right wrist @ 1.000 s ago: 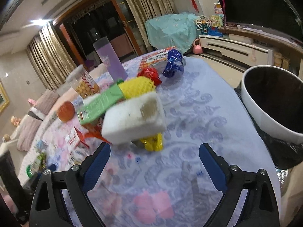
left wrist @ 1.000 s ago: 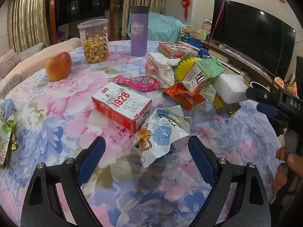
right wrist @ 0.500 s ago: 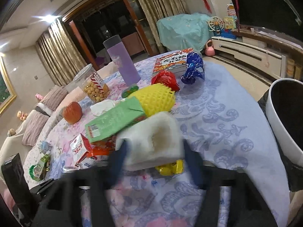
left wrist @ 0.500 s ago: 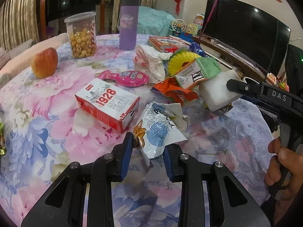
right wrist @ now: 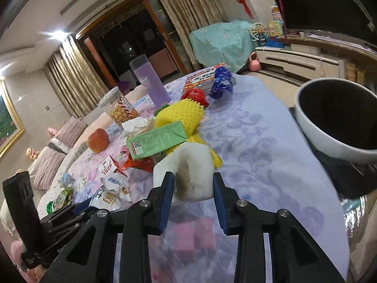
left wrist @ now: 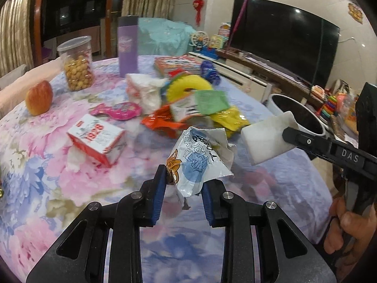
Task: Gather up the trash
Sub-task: 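Carry both items over the trash bin and open both tools to drop them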
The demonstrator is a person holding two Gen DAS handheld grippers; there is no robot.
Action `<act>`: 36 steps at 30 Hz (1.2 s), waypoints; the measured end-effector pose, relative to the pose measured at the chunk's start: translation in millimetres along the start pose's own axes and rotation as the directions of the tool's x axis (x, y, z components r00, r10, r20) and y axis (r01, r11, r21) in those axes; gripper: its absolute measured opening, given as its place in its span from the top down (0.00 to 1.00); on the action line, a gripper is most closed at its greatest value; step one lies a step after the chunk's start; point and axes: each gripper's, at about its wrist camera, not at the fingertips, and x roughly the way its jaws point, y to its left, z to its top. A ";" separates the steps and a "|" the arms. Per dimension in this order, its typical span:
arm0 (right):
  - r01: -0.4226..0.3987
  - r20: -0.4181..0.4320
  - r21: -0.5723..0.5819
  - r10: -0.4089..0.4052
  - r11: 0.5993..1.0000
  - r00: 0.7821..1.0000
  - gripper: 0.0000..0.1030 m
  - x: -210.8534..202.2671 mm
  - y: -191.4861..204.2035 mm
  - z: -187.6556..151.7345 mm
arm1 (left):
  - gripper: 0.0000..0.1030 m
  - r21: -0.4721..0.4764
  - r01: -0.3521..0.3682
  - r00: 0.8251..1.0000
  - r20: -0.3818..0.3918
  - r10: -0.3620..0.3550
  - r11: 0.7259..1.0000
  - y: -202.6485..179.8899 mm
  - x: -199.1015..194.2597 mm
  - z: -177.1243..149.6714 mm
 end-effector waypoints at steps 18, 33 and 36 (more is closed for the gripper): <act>0.124 0.100 0.101 -0.134 0.987 0.986 0.69 -63.3 -65.6 3.1 | 0.74 0.119 0.143 0.990 -0.017 -0.142 0.983 -89.8 23.0 26.7; 0.222 0.157 0.155 -0.246 0.963 0.957 0.69 -92.4 -119.6 31.0 | 0.74 0.200 0.193 0.981 -0.022 -0.192 0.961 -154.0 55.5 66.1; 0.243 0.162 0.163 -0.269 0.956 0.949 0.69 -94.4 -131.3 38.8 | 0.74 0.212 0.198 0.980 -0.031 -0.196 0.957 -166.1 64.9 73.9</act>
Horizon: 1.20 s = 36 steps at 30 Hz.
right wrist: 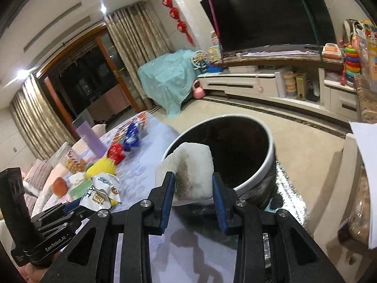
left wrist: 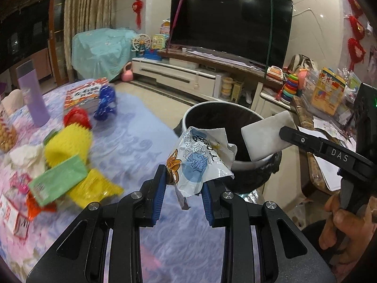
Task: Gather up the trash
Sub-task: 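Carry both items over the trash bin and open both tools to drop them, then move both open tools back over the table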
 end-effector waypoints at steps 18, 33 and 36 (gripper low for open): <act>0.084 -0.033 -0.009 -0.085 0.996 0.996 0.68 25.1 -36.1 36.8 | 0.74 0.063 0.035 0.999 -0.043 -0.032 0.997 -35.5 57.1 39.3; 0.114 -0.100 -0.011 -0.115 0.993 0.988 0.60 51.7 -48.2 48.1 | 0.55 0.082 0.053 0.994 -0.103 -0.045 0.995 -45.7 91.3 49.7; 0.122 -0.109 0.003 -0.121 0.993 0.987 0.38 54.2 -50.7 49.3 | 0.39 0.075 0.048 0.995 -0.092 -0.041 0.996 -42.0 86.7 46.7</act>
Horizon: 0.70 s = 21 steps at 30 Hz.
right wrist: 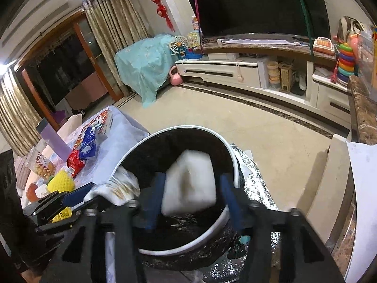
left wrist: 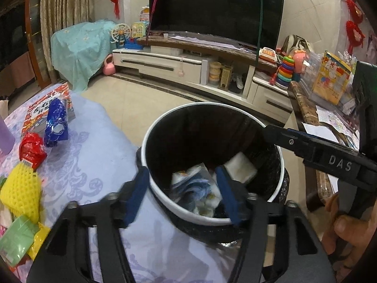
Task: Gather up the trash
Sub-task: 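Move both open tools back over the table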
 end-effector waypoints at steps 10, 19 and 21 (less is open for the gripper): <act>-0.026 0.037 0.035 0.025 0.999 0.999 0.24 -18.3 -0.1 -7.4 | 0.33 -0.069 -0.004 1.000 0.016 0.005 0.998 22.3 -30.5 -27.5; -0.084 0.048 0.029 0.083 0.996 0.995 0.12 -36.4 27.1 -31.8 | 0.32 -0.148 -0.050 0.998 0.036 0.056 0.988 52.6 -71.5 -71.4; -0.101 0.043 0.026 0.100 0.995 0.994 0.11 -39.4 34.1 -38.3 | 0.32 -0.179 -0.051 0.998 0.036 0.058 0.983 62.9 -79.4 -81.9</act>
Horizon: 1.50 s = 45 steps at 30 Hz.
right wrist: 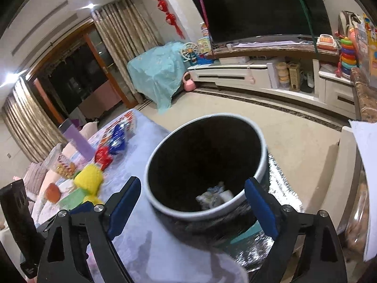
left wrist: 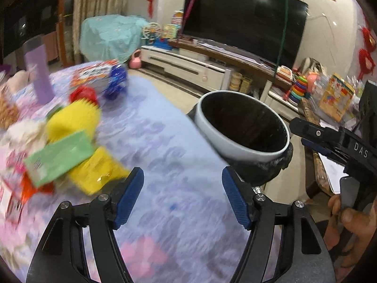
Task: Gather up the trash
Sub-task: 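Move both open tools back over the table, then grasp the red-white milk carton with the left tool while the right grasps the yellow packet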
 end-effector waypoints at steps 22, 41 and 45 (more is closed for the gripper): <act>-0.189 -0.117 -0.084 0.179 0.978 0.977 0.10 18.5 87.5 -60.4 | 0.32 -0.262 -0.174 0.984 -0.009 0.178 0.949 131.4 -66.5 -69.7; -0.286 -0.232 -0.229 0.233 0.931 0.944 0.08 71.7 157.4 -79.3 | 0.15 -0.433 -0.364 0.928 -0.100 0.358 0.825 210.1 -59.1 -67.4; -0.299 -0.254 -0.248 0.236 0.921 0.938 0.08 86.7 169.0 -76.8 | 0.15 -0.425 -0.403 0.914 -0.147 0.378 0.810 218.9 -40.7 -58.5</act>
